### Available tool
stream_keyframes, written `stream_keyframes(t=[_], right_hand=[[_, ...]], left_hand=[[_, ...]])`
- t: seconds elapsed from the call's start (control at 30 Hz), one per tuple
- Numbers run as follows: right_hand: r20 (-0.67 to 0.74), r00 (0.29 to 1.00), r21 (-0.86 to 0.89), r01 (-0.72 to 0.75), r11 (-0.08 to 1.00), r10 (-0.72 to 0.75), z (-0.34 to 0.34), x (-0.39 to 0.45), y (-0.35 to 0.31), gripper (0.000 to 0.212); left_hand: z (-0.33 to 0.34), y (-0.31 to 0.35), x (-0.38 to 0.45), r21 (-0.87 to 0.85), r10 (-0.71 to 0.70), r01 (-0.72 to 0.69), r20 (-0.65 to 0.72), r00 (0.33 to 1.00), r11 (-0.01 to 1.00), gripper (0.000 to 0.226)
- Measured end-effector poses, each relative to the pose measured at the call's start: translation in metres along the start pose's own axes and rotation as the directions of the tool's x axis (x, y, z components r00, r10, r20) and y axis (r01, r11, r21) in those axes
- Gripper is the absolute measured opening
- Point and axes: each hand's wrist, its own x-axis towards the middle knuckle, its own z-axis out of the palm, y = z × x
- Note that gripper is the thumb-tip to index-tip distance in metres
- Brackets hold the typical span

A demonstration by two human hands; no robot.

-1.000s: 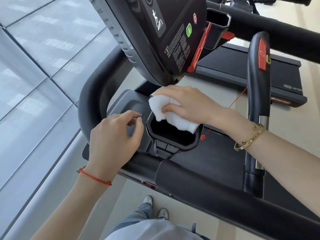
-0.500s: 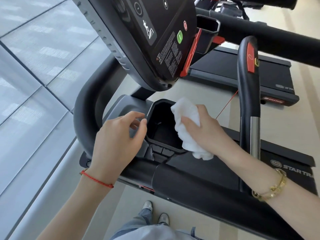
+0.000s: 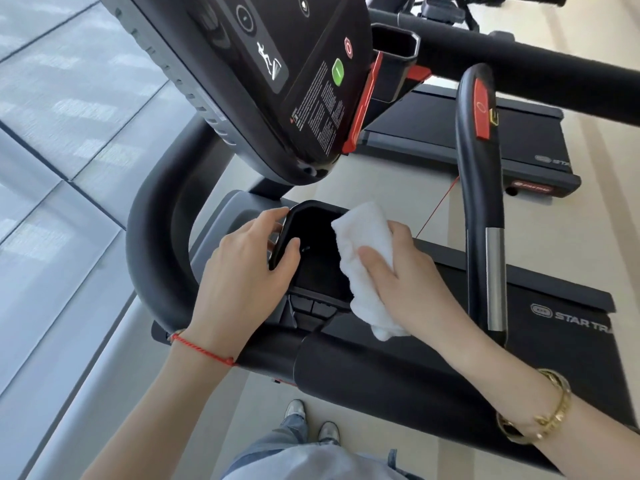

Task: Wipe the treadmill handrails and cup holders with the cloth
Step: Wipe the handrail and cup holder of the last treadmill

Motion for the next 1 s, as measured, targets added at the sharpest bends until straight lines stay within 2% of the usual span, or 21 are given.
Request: stream_keyframes(t=[0.07,0.13,0.27,0.37,0.4,0.5,0.6,0.7,0.87,0.93,1.0], right_hand=[[-0.036,0.999,0.012,0.025,1.000,-0.025,-0.004,0.001,0.000,0.029],[-0.040,0.996,-0.047,0.080,0.996,-0.082,-0.009,0.008,-0.002,0.027],[0.122,0.975,-0.262,0.212,0.942,-0.185,-0.015,0.043,-0.016,0.031],[0.279,0.940,-0.424,0.304,0.853,-0.196,-0.015,0.069,-0.030,0.017],[0.300,0.931,-0.461,0.333,0.823,-0.209,-0.015,0.074,-0.033,0.018],[0.324,0.901,-0.513,0.424,0.746,-0.289,-0.016,0.081,-0.037,0.036],[0.337,0.873,-0.484,0.482,0.730,-0.354,-0.012,0.085,-0.044,0.030],[0.298,0.879,-0.452,0.474,0.756,-0.372,-0.001,0.084,-0.046,0.026],[0.096,0.957,-0.365,0.288,0.885,-0.272,-0.001,0.070,-0.019,0.018],[0.077,0.971,-0.321,0.240,0.916,-0.227,-0.004,0.067,-0.011,0.016],[0.099,0.964,-0.351,0.265,0.898,-0.246,-0.004,0.069,-0.013,0.017]], left_hand=[[0.001,-0.001,0.005,0.001,0.013,-0.013,0.009,1.000,1.000,0.040],[0.002,-0.002,0.009,-0.004,0.014,-0.014,0.022,1.000,1.000,0.039],[0.003,-0.005,0.009,-0.014,0.002,-0.002,0.030,1.000,1.000,0.037],[0.004,-0.006,0.008,-0.012,-0.008,0.008,0.003,1.000,1.000,0.035],[0.005,-0.006,0.009,-0.003,-0.009,0.009,0.002,1.000,1.000,0.034],[0.007,-0.007,0.010,0.007,-0.003,0.003,0.005,1.000,1.000,0.035],[0.008,-0.008,0.009,-0.015,0.007,-0.006,0.005,1.000,1.000,0.034],[0.009,-0.009,0.009,-0.016,0.004,-0.005,-0.004,1.000,1.000,0.032],[0.007,-0.009,0.008,-0.004,-0.001,0.001,-0.007,1.000,1.000,0.032],[0.007,-0.009,0.008,0.006,-0.002,0.003,-0.013,1.000,1.000,0.031],[0.007,-0.009,0.008,0.001,0.011,-0.011,-0.009,1.000,1.000,0.030]])
